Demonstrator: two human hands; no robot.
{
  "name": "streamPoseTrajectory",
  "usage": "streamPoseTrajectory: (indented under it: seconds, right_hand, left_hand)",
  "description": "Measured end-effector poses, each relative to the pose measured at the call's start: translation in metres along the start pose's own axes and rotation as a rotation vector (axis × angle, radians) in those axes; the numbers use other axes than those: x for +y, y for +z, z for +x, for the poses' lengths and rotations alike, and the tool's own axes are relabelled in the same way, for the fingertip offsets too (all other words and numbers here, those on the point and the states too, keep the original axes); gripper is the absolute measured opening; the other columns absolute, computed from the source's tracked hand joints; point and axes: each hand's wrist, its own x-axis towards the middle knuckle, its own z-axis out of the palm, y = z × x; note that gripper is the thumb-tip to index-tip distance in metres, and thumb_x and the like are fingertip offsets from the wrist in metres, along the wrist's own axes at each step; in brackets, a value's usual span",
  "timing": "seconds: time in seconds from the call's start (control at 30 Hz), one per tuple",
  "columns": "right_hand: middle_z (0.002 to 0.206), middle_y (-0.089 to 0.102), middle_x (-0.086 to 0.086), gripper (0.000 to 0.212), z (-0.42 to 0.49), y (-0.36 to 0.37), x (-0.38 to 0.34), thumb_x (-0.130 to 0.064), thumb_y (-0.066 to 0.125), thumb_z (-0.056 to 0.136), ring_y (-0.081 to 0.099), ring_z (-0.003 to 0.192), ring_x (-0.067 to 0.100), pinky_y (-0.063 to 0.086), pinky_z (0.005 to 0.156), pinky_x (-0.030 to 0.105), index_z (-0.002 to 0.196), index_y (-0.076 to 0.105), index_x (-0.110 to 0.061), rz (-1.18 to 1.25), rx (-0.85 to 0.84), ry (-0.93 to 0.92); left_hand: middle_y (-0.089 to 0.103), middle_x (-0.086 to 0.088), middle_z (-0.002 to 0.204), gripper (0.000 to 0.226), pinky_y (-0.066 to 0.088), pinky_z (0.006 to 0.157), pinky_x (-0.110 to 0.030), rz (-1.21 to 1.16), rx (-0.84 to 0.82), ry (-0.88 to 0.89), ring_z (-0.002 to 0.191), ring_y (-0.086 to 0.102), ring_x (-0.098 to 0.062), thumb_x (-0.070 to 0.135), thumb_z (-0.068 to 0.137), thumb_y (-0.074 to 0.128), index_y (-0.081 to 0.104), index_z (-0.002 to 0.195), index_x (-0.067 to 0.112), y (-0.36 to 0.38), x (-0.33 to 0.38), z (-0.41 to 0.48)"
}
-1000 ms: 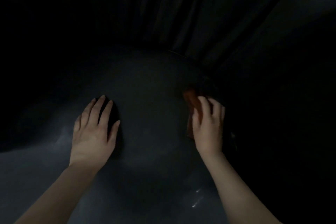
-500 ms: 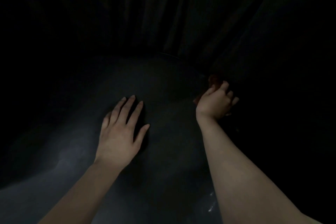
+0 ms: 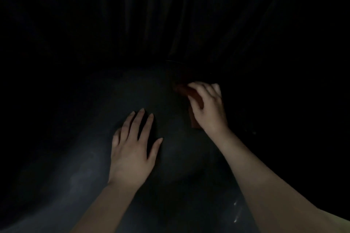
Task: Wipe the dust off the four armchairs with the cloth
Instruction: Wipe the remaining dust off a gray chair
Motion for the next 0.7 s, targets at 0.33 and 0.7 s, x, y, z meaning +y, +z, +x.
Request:
streamPoseTrajectory:
  seconds: [0.33,0.7]
  right_hand:
    - [0.13,0.057,0.019,0.039,-0.005,-0.011,0.026,-0.023,0.049,0.099,0.044,0.124,0.039,0.037,0.101,0.05,0.137,0.053,-0.014,-0.251,0.306,0.769]
    - [0.12,0.064,0.012,0.033,-0.006,-0.006,0.019,-0.022,0.058,0.096,0.05,0.114,0.034,0.041,0.095,0.041,0.128,0.061,-0.015,-0.153,0.228,0.452]
  left_hand:
    - [0.04,-0.008,0.153,0.061,0.023,0.107,-0.04,0.019,-0.011,0.037,0.142,0.029,-0.026,0.049,0.095,0.039,0.046,0.146,0.015,-0.002,-0.005,0.002]
    - [0.04,-0.009,0.152,0.062,0.023,0.107,-0.04,-0.006,-0.019,0.056,0.141,0.031,-0.028,0.05,0.095,0.038,0.046,0.146,0.015,-0.003,-0.009,0.003]
